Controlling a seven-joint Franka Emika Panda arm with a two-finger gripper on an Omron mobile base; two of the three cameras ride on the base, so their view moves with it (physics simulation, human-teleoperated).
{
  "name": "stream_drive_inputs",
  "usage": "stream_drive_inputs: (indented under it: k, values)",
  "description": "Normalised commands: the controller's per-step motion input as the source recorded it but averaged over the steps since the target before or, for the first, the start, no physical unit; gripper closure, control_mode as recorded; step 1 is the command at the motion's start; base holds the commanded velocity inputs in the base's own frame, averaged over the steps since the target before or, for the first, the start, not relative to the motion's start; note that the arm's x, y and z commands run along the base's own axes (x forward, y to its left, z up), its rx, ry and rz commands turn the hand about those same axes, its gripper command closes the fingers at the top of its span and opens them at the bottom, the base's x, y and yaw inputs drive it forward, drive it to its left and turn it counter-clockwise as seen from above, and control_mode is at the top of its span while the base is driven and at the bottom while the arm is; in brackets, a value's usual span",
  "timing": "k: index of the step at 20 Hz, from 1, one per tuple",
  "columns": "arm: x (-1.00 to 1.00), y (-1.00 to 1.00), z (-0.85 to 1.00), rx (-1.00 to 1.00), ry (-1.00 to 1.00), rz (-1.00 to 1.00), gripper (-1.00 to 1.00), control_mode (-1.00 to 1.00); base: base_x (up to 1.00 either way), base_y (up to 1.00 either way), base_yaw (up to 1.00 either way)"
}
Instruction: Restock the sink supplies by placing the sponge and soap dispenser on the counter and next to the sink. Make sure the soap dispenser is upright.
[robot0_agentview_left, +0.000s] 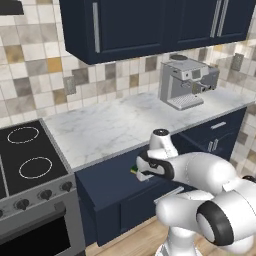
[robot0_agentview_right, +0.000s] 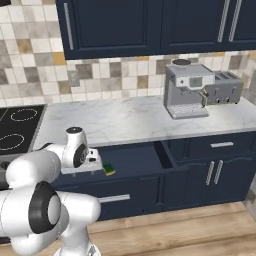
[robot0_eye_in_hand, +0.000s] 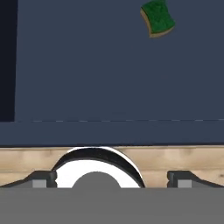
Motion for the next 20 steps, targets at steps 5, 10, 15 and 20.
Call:
stream_drive_inputs:
  k: [5,10,15,20]
  values:
    - [-0.53,0.0,-0.48,0.0,0.0,0.08,-1.0,-1.0,0.0,0.0,0.0]
    - [0.06,0.0,-0.17,0.0,-0.01,0.06,-1.0,-1.0,0.0,0.0,0.0]
    - [0.38,0.0,-0.09,0.0,0.0,0.07,-1.0,-1.0,0.0,0.0,0.0]
    - [0.34,0.0,-0.26,0.0,0.0,0.02,-1.0,-1.0,0.0,0.0,0.0]
